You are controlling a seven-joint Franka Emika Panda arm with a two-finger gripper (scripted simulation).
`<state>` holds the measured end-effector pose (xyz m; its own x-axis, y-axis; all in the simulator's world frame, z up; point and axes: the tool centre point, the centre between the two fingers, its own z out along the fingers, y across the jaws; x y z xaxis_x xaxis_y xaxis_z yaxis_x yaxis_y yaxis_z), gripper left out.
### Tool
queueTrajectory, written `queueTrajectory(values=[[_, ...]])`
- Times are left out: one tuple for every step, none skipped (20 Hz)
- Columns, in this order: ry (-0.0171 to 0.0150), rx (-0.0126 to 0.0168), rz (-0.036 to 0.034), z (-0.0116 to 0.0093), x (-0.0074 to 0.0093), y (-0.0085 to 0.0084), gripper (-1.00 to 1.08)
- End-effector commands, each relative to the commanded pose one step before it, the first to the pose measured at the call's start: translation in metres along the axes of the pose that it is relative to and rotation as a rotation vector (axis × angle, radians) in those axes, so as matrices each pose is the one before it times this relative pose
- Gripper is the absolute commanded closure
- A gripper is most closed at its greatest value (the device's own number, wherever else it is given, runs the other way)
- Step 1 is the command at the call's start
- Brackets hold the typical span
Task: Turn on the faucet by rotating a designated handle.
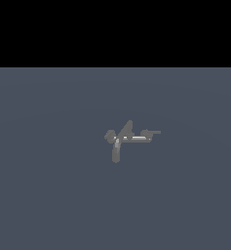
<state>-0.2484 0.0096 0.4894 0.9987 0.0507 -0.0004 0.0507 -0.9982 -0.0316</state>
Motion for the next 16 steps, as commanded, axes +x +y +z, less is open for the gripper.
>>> queueTrajectory(values=[[0.0, 0.0, 0.0, 0.0, 0.0, 0.00001, 1.08], [0.00002, -0.00002, 0.00069, 0.00017, 0.00014, -0.00004, 1.08], [0.00003, -0.00001, 0.00195, 0.00052, 0.00043, -0.00014, 1.08], [0.00005, -0.00002, 0.00331, 0.00087, 0.00072, -0.00021, 1.08], [0.00007, -0.00003, 0.00458, 0.00121, 0.001, -0.00032, 1.08], [0.00009, -0.00004, 0.00594, 0.00156, 0.00129, -0.00039, 1.08], [0.00011, -0.00005, 0.00724, 0.00191, 0.00158, -0.00048, 1.08], [0.00013, -0.00006, 0.0086, 0.00226, 0.00187, -0.00056, 1.08], [0.00015, -0.00007, 0.00991, 0.00262, 0.00217, -0.00066, 1.08], [0.00017, -0.00008, 0.01128, 0.00297, 0.00246, -0.00074, 1.08], [0.00019, -0.00009, 0.0126, 0.00333, 0.00276, -0.00084, 1.08], [0.00021, -0.0001, 0.01398, 0.00369, 0.00306, -0.00092, 1.08], [0.00023, -0.00011, 0.01535, 0.00405, 0.00337, -0.00101, 1.08], [0.00025, -0.00011, 0.01673, 0.00441, 0.00367, -0.00109, 1.08], [0.00027, -0.00012, 0.01811, 0.00478, 0.00399, -0.00119, 1.08], [0.00029, -0.00013, 0.01947, 0.00514, 0.00429, -0.00128, 1.08]])
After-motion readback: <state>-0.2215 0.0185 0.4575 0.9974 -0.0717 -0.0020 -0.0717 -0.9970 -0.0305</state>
